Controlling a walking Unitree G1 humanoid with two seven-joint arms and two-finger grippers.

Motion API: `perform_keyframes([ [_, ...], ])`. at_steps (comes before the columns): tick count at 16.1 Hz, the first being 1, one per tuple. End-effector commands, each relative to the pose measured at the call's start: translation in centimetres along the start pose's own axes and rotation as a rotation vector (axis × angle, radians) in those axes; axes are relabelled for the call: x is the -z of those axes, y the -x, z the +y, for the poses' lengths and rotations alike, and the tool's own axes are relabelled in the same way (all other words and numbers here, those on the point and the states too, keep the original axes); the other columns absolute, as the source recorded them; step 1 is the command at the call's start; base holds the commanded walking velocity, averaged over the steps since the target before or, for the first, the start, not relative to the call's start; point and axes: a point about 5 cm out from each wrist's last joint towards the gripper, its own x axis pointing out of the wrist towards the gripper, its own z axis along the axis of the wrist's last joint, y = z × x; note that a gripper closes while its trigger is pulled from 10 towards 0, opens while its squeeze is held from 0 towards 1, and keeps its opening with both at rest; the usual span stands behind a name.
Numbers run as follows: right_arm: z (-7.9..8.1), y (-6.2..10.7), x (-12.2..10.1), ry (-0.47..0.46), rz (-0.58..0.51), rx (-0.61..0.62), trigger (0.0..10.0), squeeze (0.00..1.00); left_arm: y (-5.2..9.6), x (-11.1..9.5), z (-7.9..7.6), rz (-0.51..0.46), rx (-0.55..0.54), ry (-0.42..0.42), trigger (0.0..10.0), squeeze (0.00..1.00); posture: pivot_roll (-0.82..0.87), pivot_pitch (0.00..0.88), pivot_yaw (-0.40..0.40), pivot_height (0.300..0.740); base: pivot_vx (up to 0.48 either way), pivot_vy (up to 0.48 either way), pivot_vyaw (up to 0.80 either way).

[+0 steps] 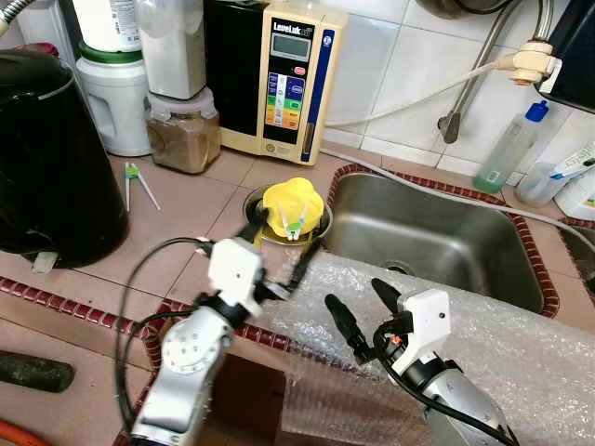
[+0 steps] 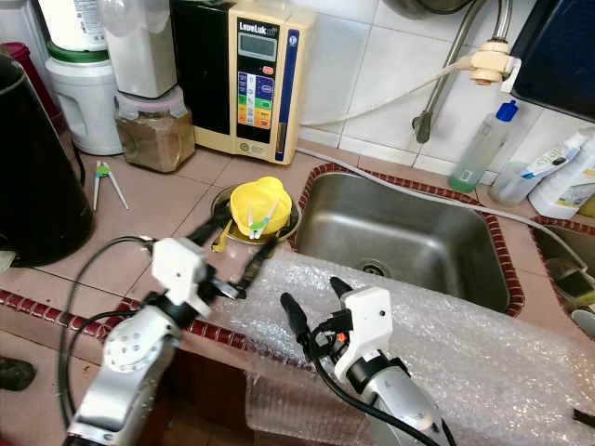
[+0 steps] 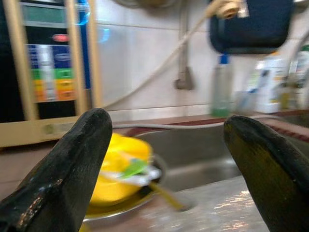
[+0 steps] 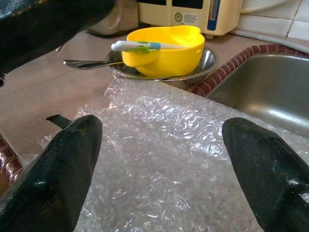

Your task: Kitchen organization

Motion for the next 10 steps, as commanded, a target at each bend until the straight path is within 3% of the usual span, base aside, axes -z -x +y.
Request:
perform_keyframes([
  [1, -0.3, 0.1, -0.2, 0.009, 0.004, -0.001, 10.0, 0.0, -0.6, -0.4, -1.0, -0.012, 0.066, 0.019, 10.0, 1.0, 0.14, 0.0, -0.123, 0.74, 0.0, 0.0, 0.0],
  [2, -0.5, 0.1, -0.6, 0.015, -0.002, 0.0, 10.0, 0.0, -0.9, -0.2, -1.4, -0.008, 0.097, 0.026, 10.0, 0.0, 0.13, 0.0, -0.127, 0.74, 0.0, 0.0, 0.0],
  [7, -1.4, 0.0, -2.1, 0.022, -0.045, 0.076, 10.0, 0.0, -1.9, 0.8, -2.1, 0.006, 0.127, 0.039, 10.0, 0.0, 0.1, 0.0, -0.139, 0.74, 0.0, 0.0, 0.0],
  [10, -1.0, 0.3, -2.8, -0.063, -0.079, 0.061, 10.0, 0.0, -2.5, 1.0, -2.0, 0.012, 0.127, 0.024, 10.0, 0.0, 0.09, 0.0, -0.13, 0.74, 0.0, 0.0, 0.0],
])
